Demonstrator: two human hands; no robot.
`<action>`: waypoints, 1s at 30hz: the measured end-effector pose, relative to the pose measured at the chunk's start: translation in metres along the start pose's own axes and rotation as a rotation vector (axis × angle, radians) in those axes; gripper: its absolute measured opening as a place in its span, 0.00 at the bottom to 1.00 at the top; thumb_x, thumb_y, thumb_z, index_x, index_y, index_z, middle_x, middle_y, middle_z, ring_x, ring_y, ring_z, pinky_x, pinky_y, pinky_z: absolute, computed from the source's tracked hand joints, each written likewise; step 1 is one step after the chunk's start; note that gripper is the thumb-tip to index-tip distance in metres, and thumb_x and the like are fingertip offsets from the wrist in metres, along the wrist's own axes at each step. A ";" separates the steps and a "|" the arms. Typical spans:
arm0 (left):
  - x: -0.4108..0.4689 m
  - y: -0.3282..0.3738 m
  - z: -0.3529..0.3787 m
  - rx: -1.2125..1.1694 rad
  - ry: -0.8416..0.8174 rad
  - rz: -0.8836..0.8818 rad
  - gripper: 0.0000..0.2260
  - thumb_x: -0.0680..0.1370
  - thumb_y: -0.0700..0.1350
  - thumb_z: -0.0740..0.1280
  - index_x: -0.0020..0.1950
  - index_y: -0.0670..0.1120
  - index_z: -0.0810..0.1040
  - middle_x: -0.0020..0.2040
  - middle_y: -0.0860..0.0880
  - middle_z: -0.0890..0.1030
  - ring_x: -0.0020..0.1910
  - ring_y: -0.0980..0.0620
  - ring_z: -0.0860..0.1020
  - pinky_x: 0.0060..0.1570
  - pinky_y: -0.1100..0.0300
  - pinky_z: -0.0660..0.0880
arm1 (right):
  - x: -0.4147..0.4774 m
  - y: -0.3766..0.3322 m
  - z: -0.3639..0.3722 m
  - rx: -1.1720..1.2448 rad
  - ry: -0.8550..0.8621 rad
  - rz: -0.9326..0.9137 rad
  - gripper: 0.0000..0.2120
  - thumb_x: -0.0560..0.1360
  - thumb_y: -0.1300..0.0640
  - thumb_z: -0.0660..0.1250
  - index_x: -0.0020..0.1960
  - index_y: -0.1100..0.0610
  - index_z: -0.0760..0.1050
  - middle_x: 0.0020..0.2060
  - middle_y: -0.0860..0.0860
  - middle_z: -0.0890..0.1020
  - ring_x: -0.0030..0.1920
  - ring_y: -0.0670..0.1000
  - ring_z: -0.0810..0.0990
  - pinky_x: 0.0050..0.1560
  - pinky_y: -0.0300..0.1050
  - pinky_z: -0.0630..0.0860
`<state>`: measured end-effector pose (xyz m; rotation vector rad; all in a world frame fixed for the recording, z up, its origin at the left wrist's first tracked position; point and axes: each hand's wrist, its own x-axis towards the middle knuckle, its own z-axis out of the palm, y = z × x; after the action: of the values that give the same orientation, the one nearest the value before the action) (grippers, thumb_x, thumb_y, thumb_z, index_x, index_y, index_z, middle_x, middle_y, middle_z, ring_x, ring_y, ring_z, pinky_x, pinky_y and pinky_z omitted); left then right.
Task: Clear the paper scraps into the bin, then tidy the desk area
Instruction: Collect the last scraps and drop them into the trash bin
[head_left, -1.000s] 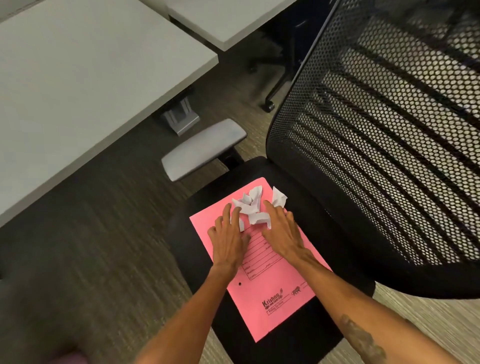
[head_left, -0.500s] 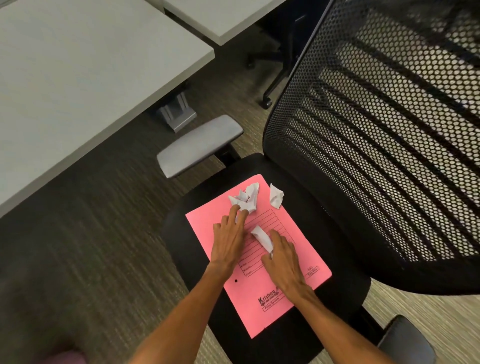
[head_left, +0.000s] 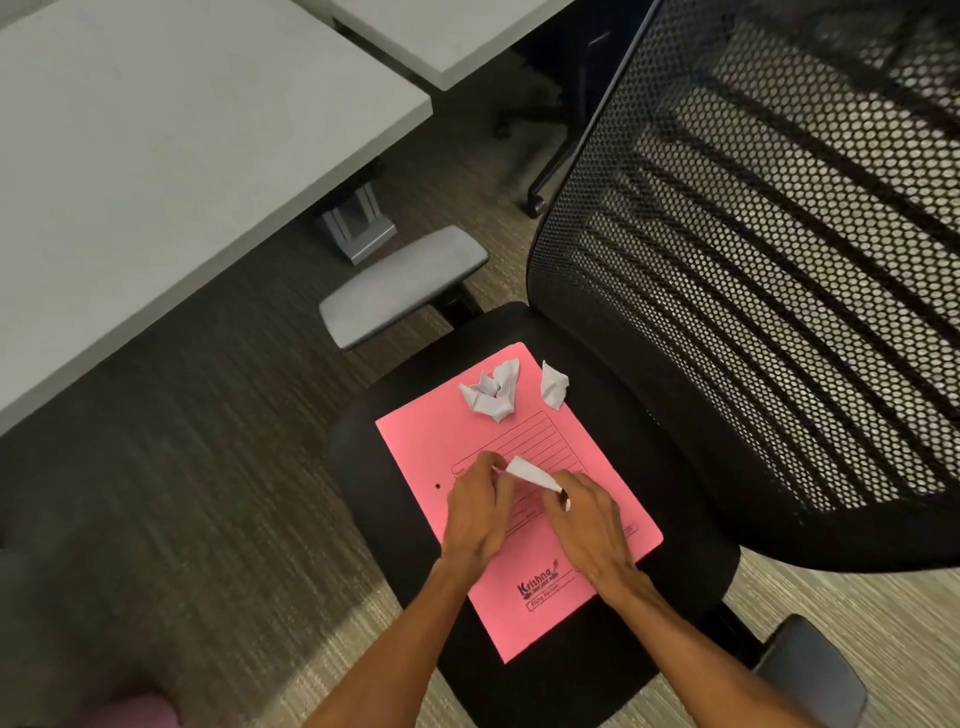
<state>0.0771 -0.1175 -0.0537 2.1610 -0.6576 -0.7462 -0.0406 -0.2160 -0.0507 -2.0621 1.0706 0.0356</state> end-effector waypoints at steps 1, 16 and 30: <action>-0.001 0.006 0.004 -0.088 0.013 -0.040 0.07 0.83 0.54 0.60 0.53 0.53 0.73 0.45 0.56 0.80 0.42 0.58 0.79 0.42 0.65 0.75 | -0.001 -0.003 0.002 0.011 -0.006 -0.016 0.09 0.81 0.55 0.64 0.60 0.52 0.79 0.48 0.46 0.79 0.48 0.46 0.79 0.54 0.47 0.80; 0.004 -0.005 -0.009 -0.320 0.128 -0.266 0.07 0.85 0.43 0.56 0.62 0.53 0.66 0.49 0.45 0.78 0.40 0.53 0.79 0.35 0.66 0.79 | 0.036 -0.017 -0.026 0.021 0.075 -0.065 0.20 0.80 0.65 0.64 0.70 0.54 0.71 0.62 0.51 0.70 0.46 0.47 0.80 0.39 0.38 0.82; 0.020 -0.006 -0.042 -0.059 0.198 -0.258 0.17 0.83 0.55 0.59 0.68 0.49 0.68 0.61 0.49 0.78 0.59 0.52 0.78 0.60 0.49 0.78 | 0.131 -0.049 -0.016 -0.120 0.111 0.118 0.26 0.83 0.55 0.60 0.79 0.52 0.58 0.67 0.57 0.66 0.56 0.55 0.76 0.48 0.44 0.70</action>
<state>0.1209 -0.1074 -0.0414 2.2531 -0.2543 -0.6621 0.0728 -0.2992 -0.0551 -2.1253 1.2858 0.0466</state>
